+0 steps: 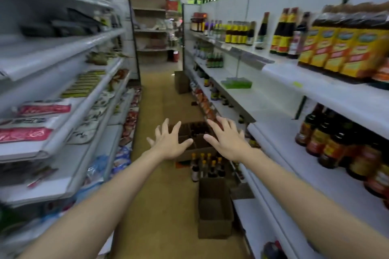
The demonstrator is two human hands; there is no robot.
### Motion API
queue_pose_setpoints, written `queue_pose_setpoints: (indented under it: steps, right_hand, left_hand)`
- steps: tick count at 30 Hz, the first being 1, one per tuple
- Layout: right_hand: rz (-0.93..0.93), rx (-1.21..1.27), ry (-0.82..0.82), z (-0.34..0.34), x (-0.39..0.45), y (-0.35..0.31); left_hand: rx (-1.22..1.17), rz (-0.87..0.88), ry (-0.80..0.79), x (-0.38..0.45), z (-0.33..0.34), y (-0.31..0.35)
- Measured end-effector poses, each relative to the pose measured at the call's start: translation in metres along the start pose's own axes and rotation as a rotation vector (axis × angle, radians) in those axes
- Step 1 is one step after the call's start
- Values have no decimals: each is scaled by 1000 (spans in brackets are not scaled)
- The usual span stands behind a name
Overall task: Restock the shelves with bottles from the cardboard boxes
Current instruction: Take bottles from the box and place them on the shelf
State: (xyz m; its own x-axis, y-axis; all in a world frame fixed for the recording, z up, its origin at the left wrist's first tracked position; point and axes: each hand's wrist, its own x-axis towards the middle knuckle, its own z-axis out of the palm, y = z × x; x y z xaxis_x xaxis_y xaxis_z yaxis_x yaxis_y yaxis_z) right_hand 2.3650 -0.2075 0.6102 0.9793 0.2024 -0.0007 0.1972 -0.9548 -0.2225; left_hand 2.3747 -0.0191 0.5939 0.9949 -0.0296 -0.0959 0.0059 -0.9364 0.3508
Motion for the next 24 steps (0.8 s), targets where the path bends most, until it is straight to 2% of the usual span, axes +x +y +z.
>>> queue_pose_setpoints:
  steps: [4,10,13,24]
  right_hand:
    - [-74,34,-63,38,74,3]
    - [-102,164,-110,59,188,14]
    - [-106,205,-95,65,235,20]
    - [-23,224,-189,115,372,30]
  left_hand:
    - [145,-104,-53,59,13,-26]
    - [334,-112,20,158,1,-36]
    - [342,-108,80,202,-1,-39]
    - [246,-120,-58,345,38,-76]
